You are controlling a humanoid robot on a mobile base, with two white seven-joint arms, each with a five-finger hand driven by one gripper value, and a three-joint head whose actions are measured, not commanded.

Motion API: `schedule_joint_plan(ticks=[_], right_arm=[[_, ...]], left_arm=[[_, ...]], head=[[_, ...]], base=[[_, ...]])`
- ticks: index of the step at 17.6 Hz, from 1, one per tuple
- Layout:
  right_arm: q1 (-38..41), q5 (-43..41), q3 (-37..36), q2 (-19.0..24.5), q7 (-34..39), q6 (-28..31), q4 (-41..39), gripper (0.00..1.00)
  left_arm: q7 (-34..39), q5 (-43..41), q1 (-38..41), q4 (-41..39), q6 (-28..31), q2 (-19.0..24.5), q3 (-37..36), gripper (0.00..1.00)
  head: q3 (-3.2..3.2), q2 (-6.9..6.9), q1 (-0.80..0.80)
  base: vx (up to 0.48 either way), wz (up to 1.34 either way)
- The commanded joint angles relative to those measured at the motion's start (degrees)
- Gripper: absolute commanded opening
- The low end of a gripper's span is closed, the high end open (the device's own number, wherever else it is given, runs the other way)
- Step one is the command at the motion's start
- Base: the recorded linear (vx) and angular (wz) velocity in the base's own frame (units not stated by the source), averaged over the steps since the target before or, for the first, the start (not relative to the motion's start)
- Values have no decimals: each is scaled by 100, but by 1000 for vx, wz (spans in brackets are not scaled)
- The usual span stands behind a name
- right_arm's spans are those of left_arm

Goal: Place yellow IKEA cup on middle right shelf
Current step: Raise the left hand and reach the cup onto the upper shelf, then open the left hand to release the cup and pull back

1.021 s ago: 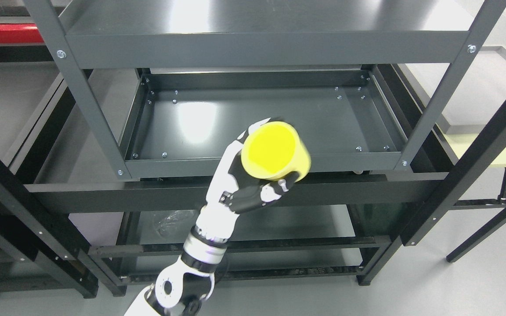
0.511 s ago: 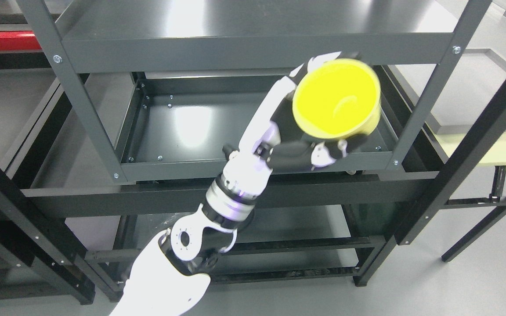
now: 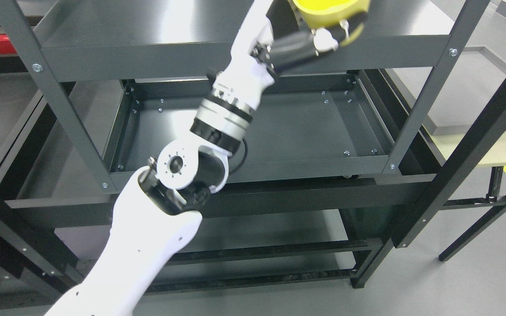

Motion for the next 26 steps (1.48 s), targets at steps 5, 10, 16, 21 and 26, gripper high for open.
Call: schedule_joint_plan(ticks=[5,10,16,21,26], right_arm=[[79,-141,97,-100,2,4,0,99],[79,-141,97,-100,2,4,0,100],[79,-141,97,-100,2,4,0,99],[79,-141,97,-100,2,4,0,99],[79,-141,97,-100,2,4,0,99]], left_arm=[[502,27,-1638,2036,1724,58,1705,0],[458,105,-1876,2628,2023,58,1566,3],[449,466,-1824,2874,2217,58,1443,7],[292,668,-1639,2918,2261,58,1144,29],[-324,581,-1648,2865,2507,58,1091,76]], head=[[0,0,0],[0,0,0],[0,0,0],[0,0,0],[0,0,0]], base=[[46,9],[17,42],[2,7],[-8,-2],[0,0]])
